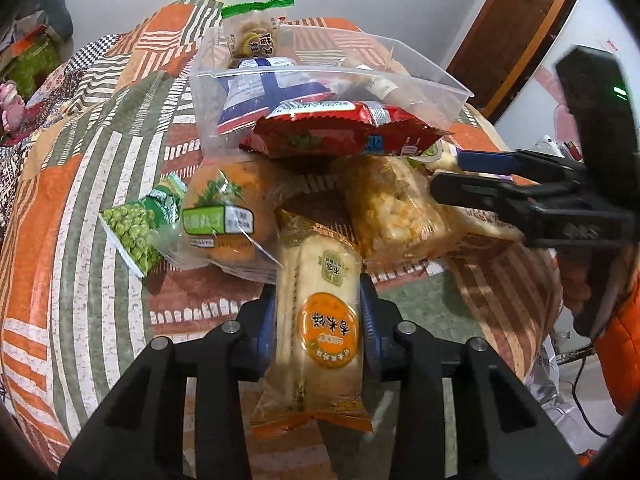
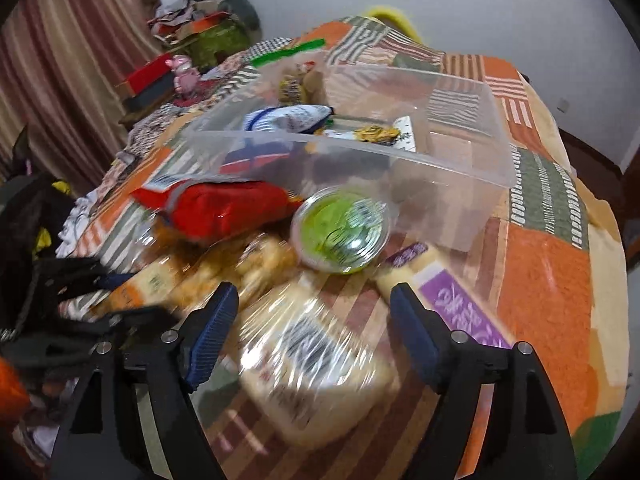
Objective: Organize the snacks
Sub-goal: 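Grasp the bread loaf with right tool while left tool grasps the stick-snack pack, then carry the bread loaf and stick-snack pack over the box and release them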
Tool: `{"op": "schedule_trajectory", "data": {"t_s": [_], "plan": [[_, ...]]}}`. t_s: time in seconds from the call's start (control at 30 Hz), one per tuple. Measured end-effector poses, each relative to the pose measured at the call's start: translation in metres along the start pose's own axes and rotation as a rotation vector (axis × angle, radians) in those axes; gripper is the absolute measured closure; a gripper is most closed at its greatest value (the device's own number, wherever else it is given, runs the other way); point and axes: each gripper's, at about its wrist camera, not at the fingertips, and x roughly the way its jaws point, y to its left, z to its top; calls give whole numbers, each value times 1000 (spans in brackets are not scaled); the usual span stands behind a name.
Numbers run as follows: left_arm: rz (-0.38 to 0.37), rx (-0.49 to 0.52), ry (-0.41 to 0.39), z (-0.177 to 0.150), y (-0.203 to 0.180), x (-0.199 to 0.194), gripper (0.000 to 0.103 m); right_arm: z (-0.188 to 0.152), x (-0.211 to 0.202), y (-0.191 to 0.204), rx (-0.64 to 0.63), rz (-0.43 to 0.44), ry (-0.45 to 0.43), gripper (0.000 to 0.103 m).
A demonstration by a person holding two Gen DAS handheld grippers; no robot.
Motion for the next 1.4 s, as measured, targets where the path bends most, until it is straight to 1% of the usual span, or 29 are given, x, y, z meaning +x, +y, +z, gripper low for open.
{"op": "schedule_trajectory", "data": {"t_s": [0.07,0.13,0.3,0.37,0.4,0.47,0.5,0.53,0.67,0.73,0.77,0.8,0.93,1.13,1.4], "plan": [[11,1,-1,-3,1,-3,66,0,6,-2,21,38,28,27],[6,-2,-2,-5,3,-6,66,-7,6,-4,52,110,47,27],[2,-14,7,-8,6,-5,66,-28,-9,2,36,113,42,26],[8,-14,9,-7,5,-3,66,-34,-13,7,12,103,46,26],[10,-15,11,-7,3,-1,66,-38,-15,11,-10,80,47,26],[23,-10,8,-8,0,0,66,-42,-15,16,-32,38,43,31],[28,-8,8,-7,-2,1,66,-44,-14,17,-35,11,38,38],[33,-1,5,-7,-3,0,66,-45,-12,18,-33,-9,39,42],[26,21,-11,-8,-8,-6,68,-46,-11,20,-26,-48,15,48],[35,34,-26,-8,-11,-11,70,-49,-15,24,-37,-72,-5,49],[37,42,-40,-8,-13,-16,73,-49,-17,25,-39,-76,-13,49],[35,44,-49,-7,-15,-20,80,-50,-20,24,-39,-76,-21,50],[34,36,-87,-3,-13,-36,81,-49,-32,18,-9,-75,-57,50],[42,39,-147,7,-17,-59,81,-42,-60,8,22,-96,-138,50],[54,40,-258,39,-18,-92,81,-18,-88,3,50,-142,-257,50]]}}
